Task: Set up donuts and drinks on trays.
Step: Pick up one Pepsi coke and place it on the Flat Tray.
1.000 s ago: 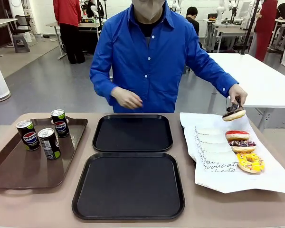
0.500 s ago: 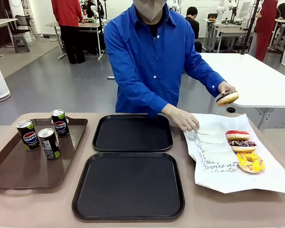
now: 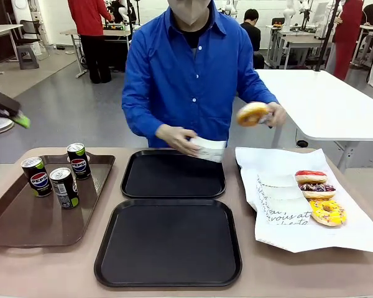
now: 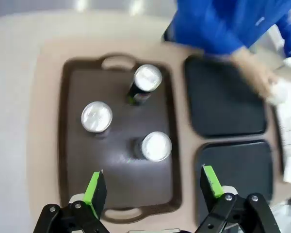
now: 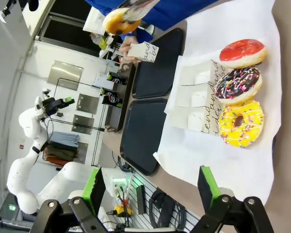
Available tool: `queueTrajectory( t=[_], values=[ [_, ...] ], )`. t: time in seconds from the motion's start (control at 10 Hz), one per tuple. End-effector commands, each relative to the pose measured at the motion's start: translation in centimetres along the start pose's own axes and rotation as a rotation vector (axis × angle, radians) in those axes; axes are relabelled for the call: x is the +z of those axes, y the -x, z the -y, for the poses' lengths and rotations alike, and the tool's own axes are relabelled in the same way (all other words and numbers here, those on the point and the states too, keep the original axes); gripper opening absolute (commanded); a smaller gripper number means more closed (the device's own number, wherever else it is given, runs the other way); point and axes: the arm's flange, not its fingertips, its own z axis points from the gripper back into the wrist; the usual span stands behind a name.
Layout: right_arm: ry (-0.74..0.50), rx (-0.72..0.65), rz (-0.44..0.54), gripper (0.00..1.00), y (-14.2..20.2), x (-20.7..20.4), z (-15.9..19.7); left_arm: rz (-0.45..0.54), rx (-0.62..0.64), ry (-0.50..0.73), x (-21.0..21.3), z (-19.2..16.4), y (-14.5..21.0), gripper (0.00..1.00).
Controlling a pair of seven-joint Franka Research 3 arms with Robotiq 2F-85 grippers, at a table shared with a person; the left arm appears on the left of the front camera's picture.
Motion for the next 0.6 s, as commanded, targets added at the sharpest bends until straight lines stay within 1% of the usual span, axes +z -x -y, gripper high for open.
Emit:
queueTrajectory(
  t=[0.0, 0.1, 0.2, 0.4, 0.5],
  values=[
    [-0.023, 0.005, 0.020, 1.00, -0.3, 0.0, 0.0, -0.226, -0.045, -0.163, -2.9, 2.3, 1.8, 1.00],
    [-0.023, 0.005, 0.020, 1.00, -0.3, 0.0, 0.0, -0.231, -0.064, -0.221, -4.3, 3.5, 2.2, 1.00],
    [-0.023, 0.005, 0.020, 1.00, -0.3, 0.0, 0.0, -0.268, -0.096, -0.256, -5.4, 4.6, 2.9, 1.00],
    [-0.023, 0.005, 0.020, 1.00, -0.3, 0.0, 0.0, -0.307, -0.108, -0.263, -6.4, 5.7, 3.3, 1.00],
    [-0.023, 0.005, 0.020, 1.00, -0.3, 0.0, 0.0, -0.338, -0.108, -0.233, -6.4, 5.6, 3.3, 1.00]
  ],
)
